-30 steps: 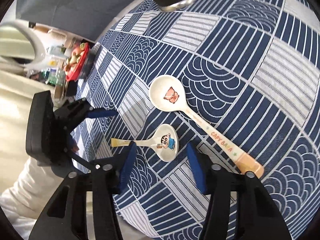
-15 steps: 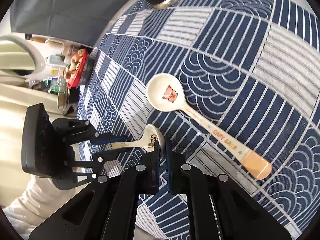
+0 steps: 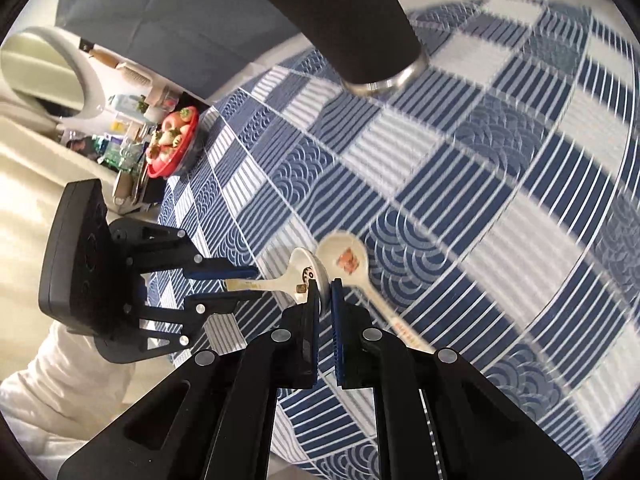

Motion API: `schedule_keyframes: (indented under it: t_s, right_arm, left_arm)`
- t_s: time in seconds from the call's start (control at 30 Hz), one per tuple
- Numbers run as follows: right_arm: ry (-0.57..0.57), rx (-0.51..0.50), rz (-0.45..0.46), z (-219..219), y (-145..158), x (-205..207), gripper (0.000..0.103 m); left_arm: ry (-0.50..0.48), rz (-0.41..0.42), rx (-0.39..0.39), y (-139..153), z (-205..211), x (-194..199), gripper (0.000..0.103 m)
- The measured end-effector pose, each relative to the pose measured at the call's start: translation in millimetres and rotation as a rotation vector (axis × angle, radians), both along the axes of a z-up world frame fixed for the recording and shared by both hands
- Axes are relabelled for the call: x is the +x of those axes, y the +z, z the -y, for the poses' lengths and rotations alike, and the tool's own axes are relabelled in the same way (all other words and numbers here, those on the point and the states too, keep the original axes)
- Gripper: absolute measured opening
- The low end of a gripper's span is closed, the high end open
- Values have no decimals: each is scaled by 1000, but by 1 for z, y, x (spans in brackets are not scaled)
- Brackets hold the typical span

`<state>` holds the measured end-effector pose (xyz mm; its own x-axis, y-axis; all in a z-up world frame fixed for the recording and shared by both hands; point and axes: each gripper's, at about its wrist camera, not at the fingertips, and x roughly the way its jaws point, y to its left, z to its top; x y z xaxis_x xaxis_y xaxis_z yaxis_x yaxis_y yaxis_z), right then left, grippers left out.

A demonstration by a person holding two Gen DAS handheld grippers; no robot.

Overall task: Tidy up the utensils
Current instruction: 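Lift both held spoons up over the black cup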

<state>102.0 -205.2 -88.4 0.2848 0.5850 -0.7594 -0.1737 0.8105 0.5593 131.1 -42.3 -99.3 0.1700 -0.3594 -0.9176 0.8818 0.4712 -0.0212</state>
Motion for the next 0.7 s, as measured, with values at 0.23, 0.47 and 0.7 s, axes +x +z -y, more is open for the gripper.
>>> schedule_keyframes:
  t_s: [0.23, 0.47, 0.7]
  right_arm:
    - [50, -66, 93, 14, 49, 18, 6]
    - [113, -112, 180, 27, 95, 45, 5]
    - [171, -138, 264, 38, 134, 62, 6]
  left_arm:
    - [51, 54, -40, 38, 10, 17, 14]
    - [127, 108, -54, 70, 23, 35, 14]
    - [196, 167, -69, 102, 36, 46, 13]
